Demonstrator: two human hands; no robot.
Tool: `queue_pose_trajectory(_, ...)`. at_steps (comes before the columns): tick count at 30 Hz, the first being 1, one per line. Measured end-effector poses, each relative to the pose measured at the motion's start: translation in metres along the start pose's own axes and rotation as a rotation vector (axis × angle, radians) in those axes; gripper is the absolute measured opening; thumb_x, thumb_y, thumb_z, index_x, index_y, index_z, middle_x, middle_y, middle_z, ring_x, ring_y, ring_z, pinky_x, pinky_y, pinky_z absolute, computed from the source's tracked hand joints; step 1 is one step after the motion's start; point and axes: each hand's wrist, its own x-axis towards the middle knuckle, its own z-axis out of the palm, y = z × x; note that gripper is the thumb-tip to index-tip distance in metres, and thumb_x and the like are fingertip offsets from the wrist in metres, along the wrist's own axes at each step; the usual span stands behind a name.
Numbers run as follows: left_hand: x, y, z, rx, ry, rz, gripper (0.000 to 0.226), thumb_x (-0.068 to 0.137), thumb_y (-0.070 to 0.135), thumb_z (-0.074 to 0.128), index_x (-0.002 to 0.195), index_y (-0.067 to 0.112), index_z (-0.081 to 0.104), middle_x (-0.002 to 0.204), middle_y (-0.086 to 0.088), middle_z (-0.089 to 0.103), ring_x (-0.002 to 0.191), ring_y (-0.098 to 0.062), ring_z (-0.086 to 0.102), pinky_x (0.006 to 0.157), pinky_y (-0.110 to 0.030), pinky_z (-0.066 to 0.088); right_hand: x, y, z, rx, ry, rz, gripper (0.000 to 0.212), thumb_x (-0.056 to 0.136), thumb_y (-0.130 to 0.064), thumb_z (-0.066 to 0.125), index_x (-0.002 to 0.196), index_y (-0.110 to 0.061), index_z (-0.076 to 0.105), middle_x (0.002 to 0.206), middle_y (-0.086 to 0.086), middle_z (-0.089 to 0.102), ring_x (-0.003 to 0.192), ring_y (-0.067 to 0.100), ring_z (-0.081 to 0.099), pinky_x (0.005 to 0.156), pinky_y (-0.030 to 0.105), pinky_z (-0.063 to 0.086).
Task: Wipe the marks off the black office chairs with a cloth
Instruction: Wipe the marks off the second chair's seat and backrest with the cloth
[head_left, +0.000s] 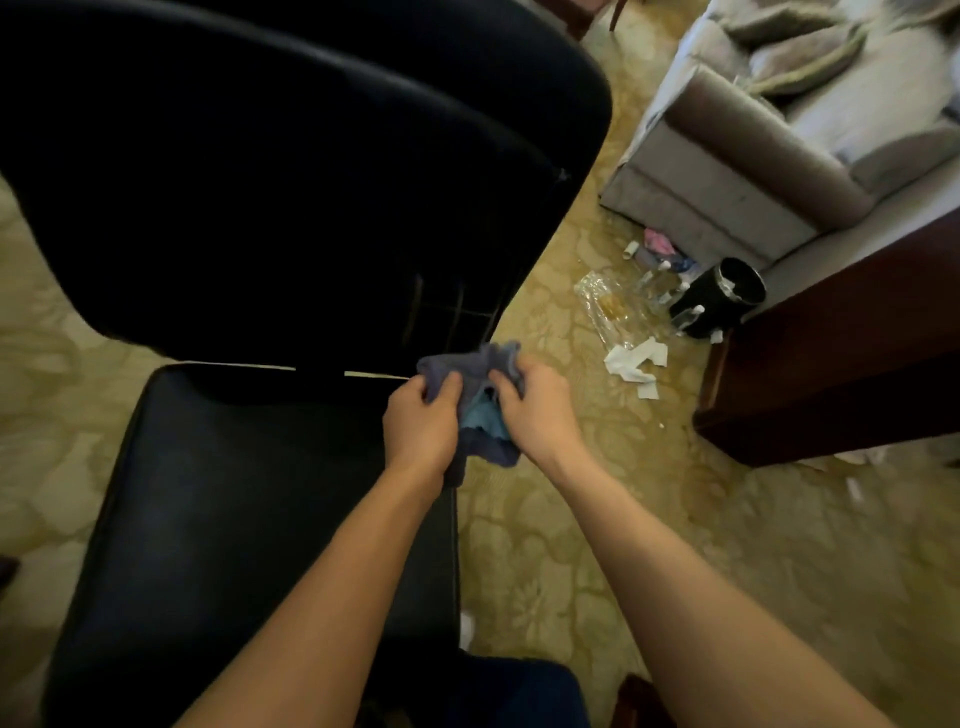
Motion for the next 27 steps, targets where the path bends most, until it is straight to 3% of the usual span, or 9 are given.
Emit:
queue_pose_trajectory(3,-0.007,-0.024,0.016,0.028,-0.022,-0.072,0.016,0.094,0.037,0.063,0.086,0.025,0.071,0.088,-0.001,0.074,0.086,-0.018,0.071,0.086,-0.048,0.057,0.003,0.026,-0.011,0.009,0.014,-0.027,0.014,0.096,-0.024,0.057,0.093,-0.014,0.065,0.081,0.002,0.067,0.075,0.018,0.062,0.064,0.031,0.045)
queue_pose_trajectory(7,0.001,-0.02,0.062,-0.131,0.045,-0.012,0.02,0.096,0.037,0.06,0.094,0.022,0.072,0.091,-0.001,0.075,0.091,-0.018,0.072,0.089,-0.051,0.056,0.049,0.03,-0.033,-0.066,0.111,-0.246,0.019,0.095,-0.03,0.059,0.08,-0.02,0.055,0.064,-0.008,0.054,0.056,0.004,0.048,0.052,0.025,0.032)
queue_pose_trajectory(12,0.023,0.016,0.105,-0.416,0.246,0.103,0.019,0.101,0.03,0.056,0.095,0.017,0.069,0.094,-0.007,0.075,0.094,-0.02,0.071,0.086,-0.043,0.055,0.108,0.011,-0.046,0.026,0.154,-0.537,0.022,0.095,-0.028,0.058,0.08,-0.012,0.054,0.063,-0.004,0.052,0.054,0.011,0.044,0.053,0.027,0.033)
queue_pose_trajectory(18,0.045,0.024,0.122,-0.44,0.383,0.093,0.021,0.1,0.031,0.058,0.091,0.014,0.068,0.091,-0.007,0.074,0.09,-0.021,0.072,0.088,-0.048,0.058,0.139,0.014,-0.043,-0.036,0.034,-0.645,0.024,0.1,-0.03,0.05,0.086,-0.011,0.051,0.067,0.001,0.057,0.057,0.018,0.054,0.053,0.039,0.045)
queue_pose_trajectory(21,0.052,0.014,0.123,-0.457,0.39,0.109,0.02,0.099,0.031,0.058,0.092,0.016,0.07,0.092,-0.007,0.075,0.092,-0.022,0.073,0.088,-0.047,0.058,0.141,0.018,-0.03,-0.031,0.029,-0.713,0.019,0.099,-0.026,0.048,0.086,-0.012,0.049,0.067,0.001,0.056,0.056,0.018,0.054,0.053,0.039,0.046)
queue_pose_trajectory(24,0.06,0.002,0.125,-0.494,0.425,0.113,0.02,0.1,0.028,0.058,0.088,0.017,0.069,0.086,-0.005,0.074,0.086,-0.021,0.072,0.078,-0.039,0.058,0.139,0.023,-0.015,-0.005,0.064,-0.738,0.015,0.095,-0.024,0.049,0.087,-0.012,0.047,0.067,0.002,0.056,0.057,0.02,0.054,0.052,0.042,0.046)
queue_pose_trajectory(27,0.068,-0.023,0.131,-0.455,0.463,0.057,0.022,0.101,0.022,0.055,0.082,0.019,0.066,0.073,0.002,0.067,0.07,-0.012,0.063,0.062,-0.031,0.048,0.138,0.042,0.007,-0.004,0.075,-0.732,0.013,0.092,-0.02,0.053,0.085,-0.011,0.048,0.066,0.004,0.056,0.056,0.023,0.055,0.053,0.043,0.047)
